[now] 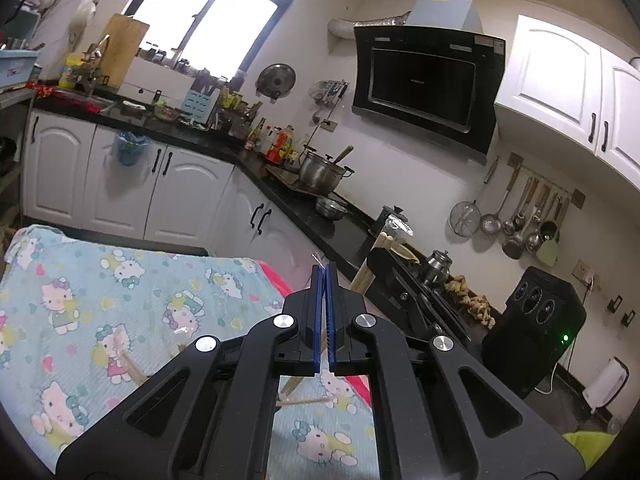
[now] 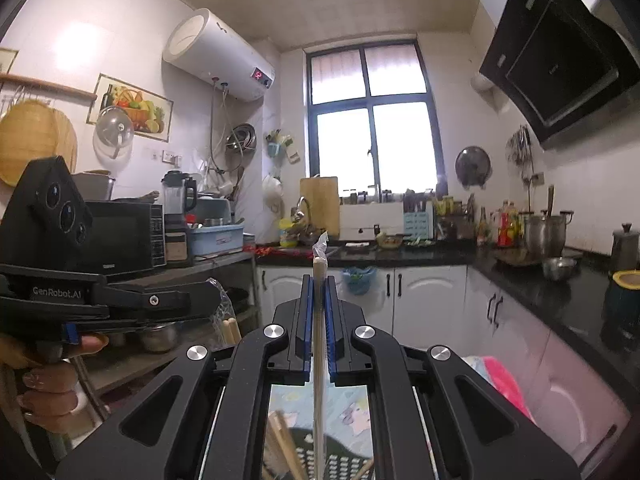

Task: Organize utensils
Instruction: 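Lift both held chopsticks and carry them above the green caddy, then open the left gripper over the caddy while the right gripper releases its chopstick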

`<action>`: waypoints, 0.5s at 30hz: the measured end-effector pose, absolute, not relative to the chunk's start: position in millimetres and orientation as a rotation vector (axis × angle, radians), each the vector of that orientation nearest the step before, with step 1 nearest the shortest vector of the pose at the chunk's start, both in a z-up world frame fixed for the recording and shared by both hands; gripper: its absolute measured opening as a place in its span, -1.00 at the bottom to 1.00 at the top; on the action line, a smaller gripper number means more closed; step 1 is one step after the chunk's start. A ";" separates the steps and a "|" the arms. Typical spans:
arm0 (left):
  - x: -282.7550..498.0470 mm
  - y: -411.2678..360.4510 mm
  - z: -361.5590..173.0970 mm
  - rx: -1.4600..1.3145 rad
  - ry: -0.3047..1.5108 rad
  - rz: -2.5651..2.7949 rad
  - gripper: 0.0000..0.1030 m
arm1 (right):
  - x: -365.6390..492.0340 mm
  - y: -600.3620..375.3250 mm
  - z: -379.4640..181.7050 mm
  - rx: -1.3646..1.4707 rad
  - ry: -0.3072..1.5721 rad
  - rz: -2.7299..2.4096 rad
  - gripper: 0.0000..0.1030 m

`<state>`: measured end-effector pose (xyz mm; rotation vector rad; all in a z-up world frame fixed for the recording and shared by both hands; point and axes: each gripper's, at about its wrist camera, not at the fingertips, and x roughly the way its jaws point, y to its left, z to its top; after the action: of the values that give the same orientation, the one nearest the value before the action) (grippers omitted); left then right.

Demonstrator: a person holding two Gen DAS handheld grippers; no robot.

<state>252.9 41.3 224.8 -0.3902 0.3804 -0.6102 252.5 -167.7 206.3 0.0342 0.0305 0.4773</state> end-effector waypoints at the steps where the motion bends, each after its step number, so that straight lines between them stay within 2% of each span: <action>1: 255.8 40.7 223.5 -0.386 0.380 -0.600 -1.00 | 255.7 -166.4 204.9 0.030 0.025 0.469 -0.89; 15: 282.0 44.7 179.4 -0.411 0.434 -0.550 -0.99 | 288.7 -152.4 161.6 0.032 0.020 0.363 -0.89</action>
<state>282.0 44.7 179.4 -0.4110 0.4340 -0.5498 288.7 -152.4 161.6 0.0322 0.0203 0.3629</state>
